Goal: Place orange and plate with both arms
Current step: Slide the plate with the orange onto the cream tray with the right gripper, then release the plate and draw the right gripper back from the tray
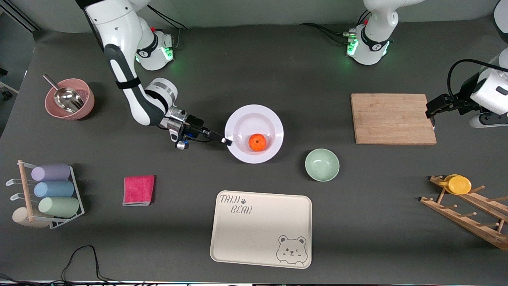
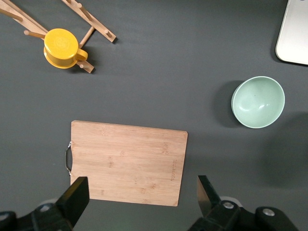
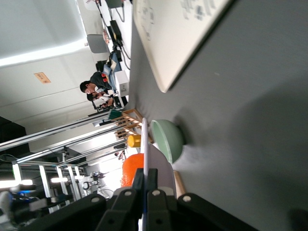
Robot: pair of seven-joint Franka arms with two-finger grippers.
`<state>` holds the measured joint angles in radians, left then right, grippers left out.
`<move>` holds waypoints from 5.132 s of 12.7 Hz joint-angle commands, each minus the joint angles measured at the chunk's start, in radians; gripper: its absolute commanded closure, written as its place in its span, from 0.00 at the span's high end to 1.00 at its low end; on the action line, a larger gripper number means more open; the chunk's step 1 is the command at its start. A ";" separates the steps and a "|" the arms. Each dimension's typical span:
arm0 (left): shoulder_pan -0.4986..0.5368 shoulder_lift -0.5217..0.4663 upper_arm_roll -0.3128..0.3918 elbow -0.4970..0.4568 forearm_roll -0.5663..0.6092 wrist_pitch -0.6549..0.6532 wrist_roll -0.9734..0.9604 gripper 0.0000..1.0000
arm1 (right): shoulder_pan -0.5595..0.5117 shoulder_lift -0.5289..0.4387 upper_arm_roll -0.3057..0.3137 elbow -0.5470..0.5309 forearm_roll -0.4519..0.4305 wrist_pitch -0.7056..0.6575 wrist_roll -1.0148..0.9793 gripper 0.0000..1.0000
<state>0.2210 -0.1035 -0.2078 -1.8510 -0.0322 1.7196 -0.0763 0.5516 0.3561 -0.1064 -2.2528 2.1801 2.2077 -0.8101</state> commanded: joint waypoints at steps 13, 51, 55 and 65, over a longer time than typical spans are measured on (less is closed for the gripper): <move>0.000 -0.024 -0.008 -0.001 -0.002 0.003 -0.014 1.00 | -0.038 0.259 -0.133 0.843 -0.500 0.063 0.865 0.00; -0.066 0.050 -0.013 0.001 -0.003 0.127 -0.157 1.00 | -0.076 0.828 -0.082 1.208 -0.077 0.219 0.116 1.00; -0.036 0.051 -0.004 0.065 0.000 0.002 -0.025 1.00 | -0.096 0.750 -0.105 1.179 -0.392 0.222 0.352 1.00; -0.032 0.051 -0.002 0.065 0.000 0.018 -0.027 1.00 | -0.085 0.345 -0.232 0.775 -1.354 0.069 0.656 1.00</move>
<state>0.1849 -0.0533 -0.2101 -1.7962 -0.0361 1.7411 -0.1216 0.4465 0.8462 -0.3064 -1.3212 0.9652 2.3433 -0.1926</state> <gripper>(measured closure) 0.000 0.000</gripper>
